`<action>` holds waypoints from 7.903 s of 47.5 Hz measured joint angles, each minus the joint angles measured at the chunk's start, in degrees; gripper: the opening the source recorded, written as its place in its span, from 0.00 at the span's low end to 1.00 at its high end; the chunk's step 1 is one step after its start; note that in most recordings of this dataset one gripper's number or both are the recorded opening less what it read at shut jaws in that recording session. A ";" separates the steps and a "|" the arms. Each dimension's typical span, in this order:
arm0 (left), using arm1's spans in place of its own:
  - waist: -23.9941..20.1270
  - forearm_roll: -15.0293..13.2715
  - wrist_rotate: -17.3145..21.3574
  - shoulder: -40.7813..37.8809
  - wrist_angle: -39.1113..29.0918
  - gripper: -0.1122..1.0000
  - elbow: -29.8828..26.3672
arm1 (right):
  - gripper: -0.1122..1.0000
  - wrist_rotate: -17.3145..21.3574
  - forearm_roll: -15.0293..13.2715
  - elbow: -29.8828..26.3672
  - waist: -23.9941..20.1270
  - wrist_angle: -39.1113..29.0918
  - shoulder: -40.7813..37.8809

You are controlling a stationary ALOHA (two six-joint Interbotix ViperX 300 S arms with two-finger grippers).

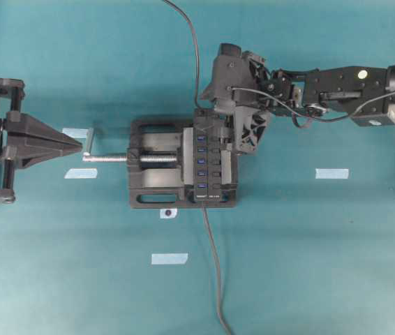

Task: Insert the USB into the front port of the fixed hub.
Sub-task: 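Close the right gripper on the black USB plug, then pull the USB plug out of the port with the right gripper, then move the held plug back and align it with the front port, then push the USB plug into the front port with the right gripper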

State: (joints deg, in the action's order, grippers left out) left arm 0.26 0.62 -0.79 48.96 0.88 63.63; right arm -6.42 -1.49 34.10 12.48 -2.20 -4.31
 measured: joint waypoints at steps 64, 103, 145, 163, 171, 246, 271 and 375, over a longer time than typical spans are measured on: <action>0.00 0.00 0.00 0.70 0.00 0.10 0.00 | 0.17 0.00 0.97 -0.70 -0.09 -1.14 0.26; 0.00 0.00 0.00 0.70 0.00 0.10 0.00 | 0.17 0.79 3.08 -0.70 -2.11 -7.12 9.67; 0.00 0.00 0.00 0.70 0.00 0.10 0.00 | 0.16 8.17 3.16 -0.70 -10.90 -7.65 11.43; 0.00 0.00 0.00 0.70 0.00 0.10 0.00 | 0.16 11.69 3.16 -0.70 -13.10 -7.56 9.93; 0.00 0.00 0.00 0.70 0.09 0.10 0.00 | 0.16 13.18 3.16 -0.62 -13.45 -7.56 8.26; 0.00 0.00 -0.09 0.70 0.00 0.10 0.09 | 0.16 16.08 2.99 -0.53 -15.03 -5.54 2.99; 0.00 0.09 0.00 0.70 0.00 0.10 0.09 | 0.16 16.08 2.55 -0.53 -14.24 -5.62 2.11; 0.00 0.00 -0.18 0.70 0.00 0.10 0.79 | 0.16 16.17 2.46 -1.58 -14.94 -8.96 0.70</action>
State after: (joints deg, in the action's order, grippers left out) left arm 0.26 0.62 -0.97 49.66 0.88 64.42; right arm 9.76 0.97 32.52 -2.46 -11.16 -3.60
